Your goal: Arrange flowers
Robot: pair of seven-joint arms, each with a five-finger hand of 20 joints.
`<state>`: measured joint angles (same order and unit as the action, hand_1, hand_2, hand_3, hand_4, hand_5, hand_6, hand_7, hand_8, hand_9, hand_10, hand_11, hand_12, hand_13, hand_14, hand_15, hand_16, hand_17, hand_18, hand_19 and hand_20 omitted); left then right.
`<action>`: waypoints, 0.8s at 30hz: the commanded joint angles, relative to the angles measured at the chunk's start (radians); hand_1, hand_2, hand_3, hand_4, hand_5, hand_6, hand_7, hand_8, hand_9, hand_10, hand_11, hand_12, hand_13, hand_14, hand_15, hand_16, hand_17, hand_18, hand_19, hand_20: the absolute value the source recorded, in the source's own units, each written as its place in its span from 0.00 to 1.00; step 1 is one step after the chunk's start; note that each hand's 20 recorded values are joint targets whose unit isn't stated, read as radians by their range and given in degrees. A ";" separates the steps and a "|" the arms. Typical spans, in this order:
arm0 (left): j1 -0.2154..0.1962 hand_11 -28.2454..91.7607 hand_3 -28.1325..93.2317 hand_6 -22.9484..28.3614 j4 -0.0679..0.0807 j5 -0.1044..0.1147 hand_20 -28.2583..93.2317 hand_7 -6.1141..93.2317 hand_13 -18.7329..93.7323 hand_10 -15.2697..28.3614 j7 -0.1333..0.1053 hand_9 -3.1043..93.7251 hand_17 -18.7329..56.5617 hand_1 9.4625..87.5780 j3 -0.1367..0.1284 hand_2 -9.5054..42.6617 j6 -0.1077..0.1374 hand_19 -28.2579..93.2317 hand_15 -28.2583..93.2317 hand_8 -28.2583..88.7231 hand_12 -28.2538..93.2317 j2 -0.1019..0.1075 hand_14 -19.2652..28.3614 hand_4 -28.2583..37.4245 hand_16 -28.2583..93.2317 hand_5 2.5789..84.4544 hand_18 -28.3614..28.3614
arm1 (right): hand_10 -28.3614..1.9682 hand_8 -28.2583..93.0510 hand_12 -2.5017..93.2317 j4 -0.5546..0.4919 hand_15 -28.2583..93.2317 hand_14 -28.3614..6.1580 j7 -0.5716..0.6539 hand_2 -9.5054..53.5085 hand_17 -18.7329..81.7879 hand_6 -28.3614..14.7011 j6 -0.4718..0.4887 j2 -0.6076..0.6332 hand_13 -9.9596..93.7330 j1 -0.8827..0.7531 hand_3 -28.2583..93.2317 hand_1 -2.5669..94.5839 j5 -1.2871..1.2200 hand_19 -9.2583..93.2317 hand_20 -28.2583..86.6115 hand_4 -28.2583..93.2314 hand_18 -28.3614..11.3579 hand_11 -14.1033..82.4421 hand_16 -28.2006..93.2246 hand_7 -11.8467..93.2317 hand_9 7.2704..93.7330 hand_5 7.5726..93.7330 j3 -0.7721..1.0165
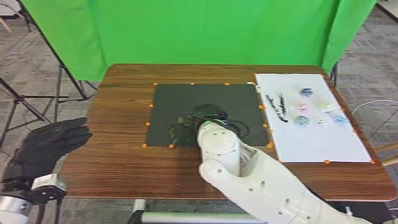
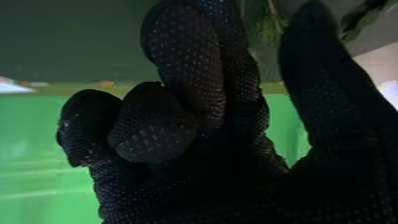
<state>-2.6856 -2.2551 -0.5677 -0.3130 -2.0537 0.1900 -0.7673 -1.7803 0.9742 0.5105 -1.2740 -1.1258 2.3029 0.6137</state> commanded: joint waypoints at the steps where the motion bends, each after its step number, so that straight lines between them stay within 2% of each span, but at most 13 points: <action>1: -0.025 0.53 0.92 0.70 -0.011 -0.005 0.33 0.25 0.40 0.86 0.009 0.45 0.13 0.23 -0.006 0.26 0.000 0.71 0.75 0.15 0.32 -0.012 1.00 0.20 0.12 0.54 0.90 | 0.47 0.16 0.28 -0.019 0.82 0.57 0.032 0.09 0.82 0.53 0.045 -0.008 0.92 0.004 0.81 0.36 -0.029 1.00 0.49 0.06 0.22 0.57 0.46 0.29 0.97 0.96 0.016; 8: 0.020 0.53 0.92 0.70 0.002 -0.009 0.33 0.25 0.40 0.86 0.031 0.45 0.13 0.23 0.024 0.26 -0.010 0.71 0.75 0.15 0.32 -0.006 1.00 0.20 0.12 0.54 0.90 | 0.45 0.16 0.28 0.007 0.81 0.57 0.007 0.10 0.81 0.52 0.042 -0.031 0.92 -0.016 0.80 0.35 0.005 1.00 0.49 0.06 0.21 0.57 0.46 0.28 0.97 0.96 0.033; 14: 0.053 0.53 0.92 0.70 0.012 -0.013 0.33 0.25 0.40 0.86 0.036 0.45 0.13 0.23 0.041 0.26 -0.018 0.71 0.75 0.15 0.32 0.006 1.00 0.20 0.12 0.54 0.90 | 0.45 0.16 0.28 0.038 0.81 0.56 0.004 0.11 0.81 0.53 0.046 -0.043 0.92 -0.024 0.80 0.35 0.022 1.00 0.49 0.06 0.21 0.56 0.46 0.28 0.97 0.96 0.033; 20: 0.046 0.53 0.92 0.70 0.013 -0.009 0.33 0.25 0.40 0.86 0.030 0.45 0.13 0.23 0.039 0.26 -0.013 0.71 0.75 0.15 0.32 0.004 1.00 0.20 0.12 0.54 0.90 | 0.46 0.16 0.28 0.054 0.81 0.56 0.001 0.13 0.81 0.53 0.061 -0.048 0.92 -0.036 0.82 0.36 0.032 1.00 0.49 0.05 0.21 0.57 0.46 0.28 0.97 0.96 0.039; 21: 0.046 0.53 0.92 0.70 0.013 -0.012 0.33 0.25 0.40 0.86 0.035 0.45 0.13 0.23 0.035 0.26 -0.018 0.71 0.75 0.15 0.32 0.001 1.00 0.20 0.12 0.54 0.90 | 0.46 0.16 0.28 0.054 0.81 0.57 0.003 0.14 0.81 0.53 0.063 -0.048 0.92 -0.036 0.82 0.37 0.028 1.00 0.49 0.05 0.21 0.57 0.46 0.28 0.97 0.96 0.039; 22: 0.038 0.53 0.92 0.70 0.011 -0.009 0.33 0.25 0.40 0.86 0.029 0.45 0.13 0.23 0.033 0.26 -0.013 0.71 0.75 0.15 0.32 0.001 1.00 0.20 0.12 0.54 0.90 | 0.47 0.16 0.28 0.054 0.81 0.57 0.003 0.14 0.81 0.54 0.067 -0.049 0.92 -0.036 0.83 0.39 0.027 1.00 0.49 0.05 0.21 0.57 0.46 0.28 0.97 0.96 0.038; 24: 0.042 0.53 0.92 0.70 0.013 -0.010 0.33 0.25 0.40 0.86 0.036 0.45 0.13 0.23 0.030 0.26 -0.018 0.71 0.75 0.15 0.32 -0.001 1.00 0.20 0.12 0.54 0.90 | 0.48 0.16 0.28 0.049 0.81 0.58 0.004 0.15 0.81 0.55 0.066 -0.048 0.92 -0.036 0.84 0.42 0.022 1.00 0.49 0.04 0.21 0.57 0.46 0.29 0.98 0.97 0.035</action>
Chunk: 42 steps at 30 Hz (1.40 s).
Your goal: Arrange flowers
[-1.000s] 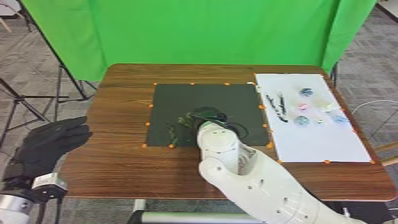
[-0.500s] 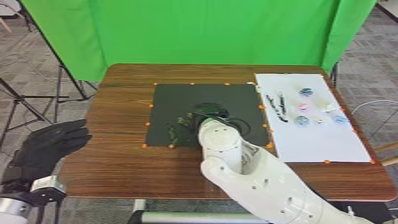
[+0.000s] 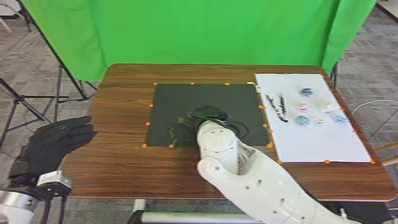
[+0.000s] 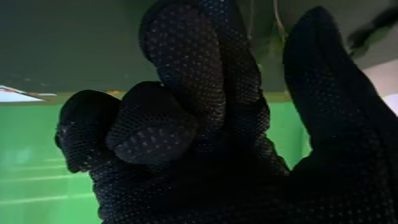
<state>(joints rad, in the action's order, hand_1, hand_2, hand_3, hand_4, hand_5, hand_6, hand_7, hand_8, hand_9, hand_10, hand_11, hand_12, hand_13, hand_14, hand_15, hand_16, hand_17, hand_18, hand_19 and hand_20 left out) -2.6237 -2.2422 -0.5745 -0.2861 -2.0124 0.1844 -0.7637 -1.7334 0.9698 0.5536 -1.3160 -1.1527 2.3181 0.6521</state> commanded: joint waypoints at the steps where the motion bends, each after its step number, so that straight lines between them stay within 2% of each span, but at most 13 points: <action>1: -0.022 0.53 0.92 0.70 -0.002 -0.003 0.33 0.25 0.40 0.86 0.006 0.45 0.13 0.23 -0.012 0.26 -0.010 0.71 0.75 0.15 0.32 -0.003 1.00 0.20 0.12 0.54 0.90 | 0.49 0.16 0.28 0.000 0.81 0.58 0.010 0.15 0.81 0.56 0.022 -0.005 0.93 -0.007 0.84 0.43 0.003 1.00 0.49 0.04 0.21 0.57 0.46 0.29 0.98 0.97 -0.007; 3: -0.027 0.53 0.92 0.70 -0.002 -0.003 0.33 0.25 0.40 0.86 0.006 0.45 0.13 0.23 -0.016 0.26 -0.009 0.71 0.75 0.15 0.32 -0.002 1.00 0.20 0.12 0.54 0.90 | 0.49 0.16 0.28 -0.003 0.81 0.59 0.003 0.15 0.81 0.56 0.027 -0.006 0.93 -0.005 0.85 0.44 0.010 1.00 0.49 0.04 0.21 0.57 0.46 0.29 0.99 0.97 -0.010; 5: -0.029 0.53 0.92 0.70 -0.003 -0.001 0.33 0.25 0.40 0.86 0.004 0.45 0.13 0.23 -0.017 0.26 -0.007 0.71 0.75 0.15 0.32 -0.001 1.00 0.20 0.12 0.54 0.90 | 0.50 0.20 0.28 -0.004 0.81 0.59 0.008 0.15 0.81 0.56 0.026 -0.005 0.93 -0.001 0.85 0.45 0.001 1.00 0.49 0.02 0.21 0.57 0.46 0.29 0.99 0.97 -0.015; 6: -0.029 0.53 0.92 0.70 -0.004 -0.002 0.33 0.25 0.40 0.86 0.002 0.45 0.13 0.23 -0.017 0.26 -0.007 0.71 0.75 0.15 0.32 -0.001 1.00 0.20 0.12 0.54 0.90 | 0.51 0.25 0.28 -0.006 0.81 0.60 0.007 0.14 0.81 0.56 0.028 -0.004 0.93 -0.002 0.85 0.47 0.002 1.00 0.49 0.01 0.22 0.57 0.46 0.28 0.99 0.97 -0.014; 9: -0.028 0.53 0.92 0.70 -0.002 -0.001 0.33 0.25 0.40 0.86 0.005 0.45 0.13 0.23 -0.015 0.26 -0.007 0.71 0.75 0.15 0.32 -0.002 1.00 0.20 0.12 0.54 0.90 | 0.52 0.28 0.28 -0.008 0.81 0.61 0.012 0.13 0.82 0.56 0.031 -0.002 0.94 -0.003 0.85 0.50 -0.005 1.00 0.49 0.01 0.22 0.57 0.47 0.28 1.00 0.97 -0.018; 12: -0.039 0.53 0.92 0.70 -0.005 0.002 0.33 0.25 0.40 0.86 -0.006 0.45 0.13 0.23 -0.018 0.26 -0.003 0.71 0.75 0.15 0.32 0.001 1.00 0.20 0.12 0.54 0.90 | 0.52 0.30 0.28 -0.018 0.81 0.61 0.020 0.11 0.82 0.56 0.035 0.003 0.94 -0.004 0.85 0.51 -0.020 1.00 0.49 0.01 0.23 0.57 0.47 0.28 1.00 0.97 -0.027; 20: -0.046 0.53 0.92 0.70 -0.009 -0.002 0.33 0.25 0.40 0.86 0.002 0.45 0.13 0.23 -0.029 0.26 -0.004 0.71 0.75 0.15 0.32 -0.001 1.00 0.20 0.12 0.54 0.90 | 0.52 0.31 0.28 -0.039 0.81 0.61 0.026 0.11 0.82 0.56 0.013 0.015 0.94 0.005 0.85 0.51 -0.015 1.00 0.49 0.01 0.23 0.57 0.47 0.27 1.00 0.98 -0.044; 22: -0.052 0.53 0.92 0.70 -0.012 -0.005 0.33 0.25 0.40 0.86 0.003 0.45 0.13 0.23 -0.034 0.26 -0.006 0.71 0.75 0.15 0.32 -0.009 1.00 0.20 0.12 0.54 0.90 | 0.52 0.31 0.28 -0.035 0.81 0.61 0.024 0.11 0.82 0.56 0.019 0.023 0.94 0.016 0.85 0.51 0.019 1.00 0.49 0.01 0.24 0.57 0.47 0.27 1.00 0.98 -0.049; 24: -0.055 0.53 0.92 0.70 -0.014 -0.005 0.33 0.25 0.40 0.86 0.009 0.45 0.13 0.23 -0.037 0.26 -0.009 0.71 0.75 0.15 0.32 -0.011 1.00 0.20 0.12 0.54 0.90 | 0.50 0.19 0.28 -0.028 0.80 0.61 0.047 0.12 0.83 0.56 0.020 0.028 0.94 0.032 0.83 0.41 0.011 1.00 0.48 0.04 0.25 0.56 0.47 0.27 1.00 0.98 -0.053; 25: -0.056 0.53 0.92 0.70 -0.015 -0.007 0.33 0.25 0.40 0.86 0.012 0.45 0.13 0.23 -0.038 0.26 -0.012 0.71 0.75 0.15 0.32 -0.012 1.00 0.20 0.12 0.54 0.90 | 0.49 0.17 0.28 -0.027 0.80 0.61 0.059 0.11 0.83 0.56 0.033 0.036 0.94 0.045 0.83 0.39 0.005 1.00 0.47 0.05 0.26 0.55 0.47 0.28 1.00 0.98 -0.061; 32: -0.117 0.53 0.92 0.70 -0.032 0.002 0.33 0.25 0.40 0.86 0.001 0.45 0.13 0.23 -0.074 0.26 0.001 0.71 0.75 0.16 0.32 -0.035 1.00 0.20 0.12 0.54 0.90 | 0.42 0.17 0.28 -0.080 0.80 0.58 0.115 0.13 0.82 0.48 0.174 0.023 0.92 0.037 0.78 0.32 -0.135 1.00 0.47 0.06 0.24 0.54 0.47 0.27 0.97 0.95 0.012; 36: -0.126 0.53 0.92 0.70 -0.035 0.003 0.33 0.25 0.40 0.86 -0.001 0.45 0.13 0.23 -0.079 0.26 0.003 0.71 0.75 0.15 0.32 -0.038 1.00 0.20 0.12 0.54 0.90 | 0.40 0.17 0.28 -0.108 0.79 0.56 0.153 0.14 0.81 0.45 0.231 0.002 0.92 0.031 0.76 0.30 -0.234 1.00 0.47 0.06 0.21 0.53 0.47 0.27 0.98 0.94 0.038; 42: -0.093 0.53 0.92 0.70 -0.027 -0.002 0.33 0.25 0.40 0.86 0.012 0.45 0.13 0.23 -0.062 0.26 -0.004 0.71 0.75 0.15 0.32 -0.030 1.00 0.21 0.12 0.54 0.90 | 0.39 0.17 0.28 -0.112 0.80 0.56 0.126 0.15 0.81 0.45 0.216 -0.004 0.92 0.027 0.76 0.30 -0.208 1.00 0.48 0.06 0.20 0.53 0.47 0.27 0.98 0.94 0.038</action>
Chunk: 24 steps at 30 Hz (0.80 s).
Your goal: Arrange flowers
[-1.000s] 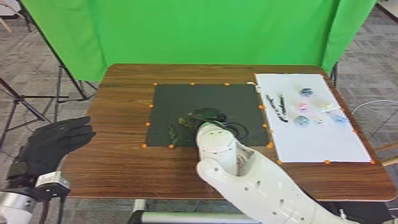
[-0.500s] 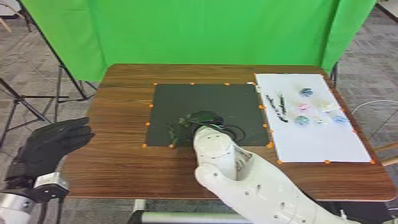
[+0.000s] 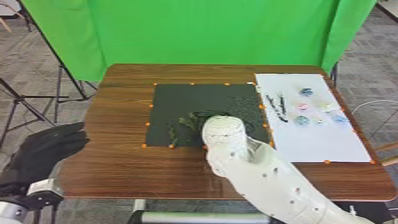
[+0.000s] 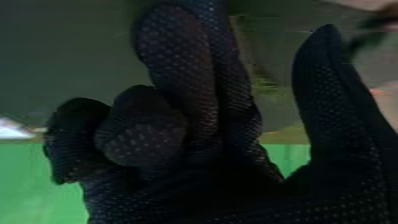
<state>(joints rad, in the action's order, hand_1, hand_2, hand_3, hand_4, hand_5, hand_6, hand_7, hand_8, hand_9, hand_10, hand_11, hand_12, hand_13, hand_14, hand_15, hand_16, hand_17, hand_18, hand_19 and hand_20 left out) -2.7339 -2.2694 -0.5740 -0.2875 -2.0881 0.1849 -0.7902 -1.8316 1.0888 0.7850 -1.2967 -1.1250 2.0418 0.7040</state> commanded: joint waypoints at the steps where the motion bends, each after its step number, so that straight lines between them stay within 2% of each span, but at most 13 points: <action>1: 0.004 0.53 0.92 0.70 -0.002 0.004 0.33 0.25 0.40 0.86 -0.001 0.45 0.13 0.23 0.013 0.26 0.005 0.71 0.75 0.15 0.32 0.000 1.00 0.21 0.12 0.54 0.90 | 0.39 0.17 0.28 -0.017 0.80 0.56 0.014 0.15 0.81 0.45 -0.026 -0.014 0.92 0.013 0.76 0.30 0.054 1.00 0.48 0.06 0.20 0.53 0.47 0.27 0.98 0.94 -0.021; 3: -0.017 0.53 0.92 0.70 -0.008 0.007 0.33 0.25 0.40 0.86 -0.007 0.45 0.13 0.23 0.001 0.26 0.013 0.71 0.75 0.15 0.32 -0.006 1.00 0.21 0.12 0.54 0.90 | 0.39 0.17 0.28 -0.034 0.80 0.56 0.000 0.15 0.81 0.45 -0.045 0.002 0.92 0.022 0.76 0.30 0.075 1.00 0.48 0.06 0.20 0.53 0.47 0.27 0.98 0.94 -0.013; 5: -0.025 0.53 0.92 0.70 -0.008 0.009 0.33 0.25 0.40 0.86 -0.022 0.45 0.13 0.23 0.004 0.26 0.016 0.71 0.75 0.15 0.32 -0.004 1.00 0.21 0.12 0.54 0.90 | 0.37 0.17 0.28 -0.080 0.80 0.54 -0.031 0.17 0.80 0.44 -0.089 0.038 0.91 0.015 0.76 0.29 0.093 1.00 0.48 0.06 0.20 0.52 0.47 0.27 0.97 0.93 0.019; 8: -0.034 0.53 0.92 0.70 -0.007 0.016 0.33 0.25 0.40 0.86 -0.047 0.45 0.13 0.23 0.011 0.26 0.028 0.71 0.75 0.15 0.32 0.005 1.00 0.20 0.12 0.54 0.90 | 0.28 0.17 0.28 -0.150 0.81 0.43 -0.114 0.25 0.72 0.39 -0.161 0.118 0.85 -0.001 0.76 0.27 0.147 1.00 0.43 0.07 0.09 0.53 0.46 0.25 0.89 0.87 0.074; 11: -0.038 0.53 0.92 0.70 -0.005 0.030 0.33 0.25 0.40 0.86 -0.079 0.45 0.13 0.23 0.023 0.26 0.049 0.71 0.75 0.15 0.32 0.018 1.00 0.20 0.12 0.54 0.90 | 0.16 0.18 0.27 -0.189 0.82 0.36 -0.174 0.25 0.66 0.35 -0.344 0.231 0.78 -0.030 0.78 0.27 0.178 1.00 0.38 0.07 0.05 0.53 0.44 0.22 0.78 0.80 0.121; 13: -0.045 0.53 0.91 0.70 -0.005 0.034 0.33 0.25 0.40 0.86 -0.101 0.45 0.13 0.23 0.032 0.26 0.060 0.71 0.75 0.15 0.33 0.028 1.00 0.19 0.12 0.54 0.90 | 0.14 0.18 0.26 -0.189 0.83 0.35 -0.202 0.23 0.64 0.33 -0.402 0.282 0.75 -0.054 0.80 0.27 0.209 1.00 0.33 0.07 0.06 0.52 0.43 0.22 0.74 0.75 0.169; 15: -0.036 0.53 0.91 0.70 -0.003 0.034 0.33 0.25 0.40 0.86 -0.104 0.45 0.13 0.23 0.044 0.26 0.061 0.71 0.75 0.15 0.32 0.033 1.00 0.18 0.12 0.53 0.90 | 0.12 0.17 0.25 -0.175 0.82 0.33 -0.217 0.22 0.63 0.32 -0.522 0.337 0.72 -0.074 0.81 0.28 0.188 1.00 0.29 0.07 0.07 0.49 0.41 0.22 0.69 0.71 0.204; 16: -0.040 0.53 0.91 0.70 -0.004 0.037 0.33 0.25 0.39 0.86 -0.113 0.44 0.13 0.23 0.047 0.26 0.063 0.71 0.75 0.15 0.33 0.037 1.00 0.18 0.12 0.53 0.90 | 0.12 0.17 0.24 -0.166 0.83 0.33 -0.212 0.21 0.63 0.32 -0.527 0.352 0.72 -0.078 0.82 0.28 0.182 1.00 0.29 0.07 0.09 0.48 0.41 0.22 0.68 0.70 0.220; 20: -0.018 0.53 0.91 0.70 0.001 0.032 0.33 0.25 0.39 0.86 -0.116 0.44 0.13 0.23 0.071 0.26 0.062 0.71 0.75 0.15 0.32 0.047 1.00 0.17 0.12 0.53 0.90 | 0.13 0.17 0.21 -0.104 0.83 0.35 -0.188 0.19 0.66 0.30 -0.594 0.409 0.72 -0.083 0.83 0.29 0.167 1.00 0.35 0.06 0.15 0.37 0.39 0.20 0.63 0.66 0.259; 24: 0.015 0.53 0.91 0.70 0.007 0.029 0.32 0.25 0.39 0.85 -0.119 0.44 0.13 0.22 0.097 0.26 0.060 0.71 0.75 0.15 0.32 0.062 1.00 0.17 0.12 0.53 0.90 | 0.14 0.17 0.20 -0.027 0.83 0.37 -0.162 0.17 0.68 0.29 -0.577 0.429 0.73 -0.068 0.83 0.29 0.166 1.00 0.39 0.05 0.17 0.35 0.39 0.19 0.62 0.64 0.272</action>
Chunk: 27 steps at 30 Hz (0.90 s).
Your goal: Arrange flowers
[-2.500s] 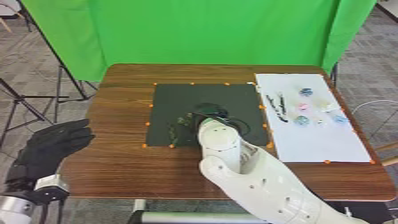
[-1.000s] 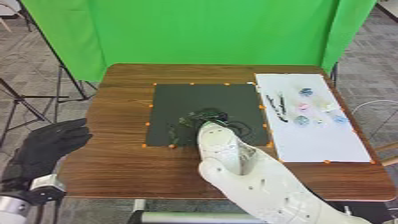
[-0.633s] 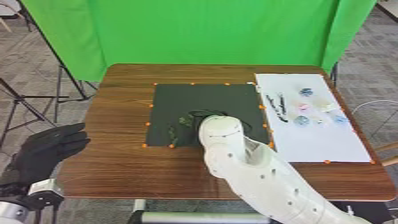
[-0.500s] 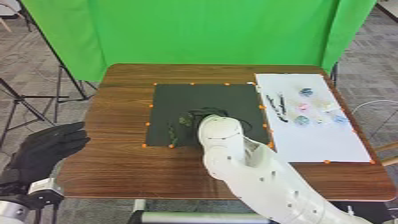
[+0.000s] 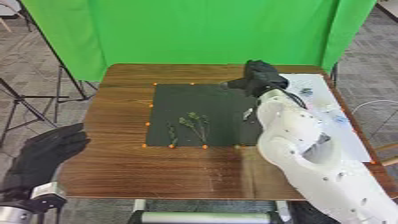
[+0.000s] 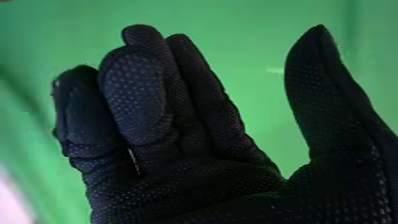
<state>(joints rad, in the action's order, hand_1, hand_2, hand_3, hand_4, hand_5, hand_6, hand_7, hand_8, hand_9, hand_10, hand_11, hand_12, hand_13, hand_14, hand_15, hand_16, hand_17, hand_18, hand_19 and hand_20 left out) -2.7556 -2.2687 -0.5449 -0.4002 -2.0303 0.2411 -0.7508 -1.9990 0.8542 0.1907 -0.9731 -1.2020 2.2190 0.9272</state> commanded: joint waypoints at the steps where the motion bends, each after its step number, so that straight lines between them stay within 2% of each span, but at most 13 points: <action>1: 0.050 0.53 0.91 0.70 0.009 0.001 0.32 0.25 0.39 0.85 -0.008 0.44 0.13 0.22 0.049 0.26 0.005 0.71 0.75 0.15 0.32 0.030 1.00 0.17 0.12 0.53 0.90 | 0.14 0.17 0.20 0.155 0.83 0.37 0.081 0.17 0.68 0.29 0.014 0.111 0.73 0.013 0.83 0.29 -0.014 1.00 0.39 0.05 0.17 0.34 0.39 0.19 0.61 0.64 0.045; 5: 0.103 0.53 0.91 0.70 0.020 -0.006 0.32 0.25 0.39 0.86 0.007 0.44 0.13 0.22 0.090 0.26 -0.006 0.71 0.75 0.15 0.33 0.040 1.00 0.17 0.12 0.53 0.90 | 0.15 0.17 0.19 0.203 0.83 0.38 0.114 0.16 0.69 0.29 0.030 0.121 0.74 0.013 0.83 0.29 -0.024 1.00 0.41 0.05 0.18 0.33 0.39 0.19 0.61 0.64 0.039; 9: 0.121 0.53 0.91 0.70 0.024 -0.005 0.32 0.25 0.39 0.86 0.000 0.44 0.13 0.22 0.109 0.26 -0.005 0.71 0.75 0.15 0.32 0.045 1.00 0.17 0.12 0.53 0.90 | 0.15 0.17 0.19 0.253 0.83 0.38 0.142 0.16 0.69 0.30 0.047 0.108 0.74 0.015 0.83 0.29 -0.032 1.00 0.42 0.05 0.19 0.33 0.39 0.19 0.61 0.64 0.038; 14: 0.119 0.53 0.91 0.70 0.025 0.000 0.32 0.25 0.39 0.86 -0.008 0.44 0.13 0.23 0.117 0.26 -0.001 0.71 0.75 0.15 0.32 0.042 1.00 0.17 0.12 0.53 0.90 | 0.16 0.17 0.19 0.279 0.83 0.39 0.150 0.16 0.69 0.31 0.058 0.091 0.75 -0.001 0.83 0.30 -0.029 1.00 0.42 0.04 0.19 0.33 0.39 0.20 0.62 0.65 0.047; 20: 0.144 0.53 0.91 0.70 0.033 0.002 0.32 0.25 0.39 0.86 -0.003 0.44 0.13 0.23 0.137 0.26 -0.004 0.71 0.75 0.15 0.32 0.042 1.00 0.17 0.12 0.53 0.90 | 0.16 0.16 0.19 0.292 0.83 0.39 0.154 0.16 0.70 0.32 0.062 0.078 0.76 -0.010 0.84 0.30 -0.024 1.00 0.43 0.04 0.19 0.33 0.39 0.20 0.64 0.66 0.030; 22: 0.151 0.53 0.91 0.70 0.034 -0.002 0.32 0.25 0.39 0.86 0.006 0.44 0.13 0.23 0.138 0.26 -0.011 0.71 0.75 0.15 0.32 0.036 1.00 0.17 0.12 0.53 0.90 | 0.16 0.16 0.19 0.291 0.83 0.39 0.151 0.16 0.70 0.32 0.065 0.074 0.76 -0.014 0.84 0.30 -0.010 1.00 0.43 0.04 0.19 0.33 0.39 0.20 0.64 0.66 0.023; 27: 0.158 0.53 0.91 0.70 0.035 -0.002 0.32 0.25 0.39 0.86 0.009 0.44 0.13 0.23 0.143 0.26 -0.009 0.71 0.75 0.15 0.32 0.031 1.00 0.17 0.12 0.53 0.90 | 0.17 0.16 0.19 0.295 0.83 0.40 0.139 0.16 0.70 0.33 0.061 0.061 0.76 -0.008 0.83 0.30 0.016 1.00 0.43 0.04 0.20 0.33 0.39 0.21 0.64 0.67 -0.006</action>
<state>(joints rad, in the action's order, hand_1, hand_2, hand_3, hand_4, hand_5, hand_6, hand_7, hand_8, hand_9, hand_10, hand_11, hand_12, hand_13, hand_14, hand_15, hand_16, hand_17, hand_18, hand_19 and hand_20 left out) -2.6040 -2.2362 -0.5466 -0.4008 -1.8929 0.2396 -0.7095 -1.7072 0.9972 0.2510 -0.8920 -1.2066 2.1932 0.9545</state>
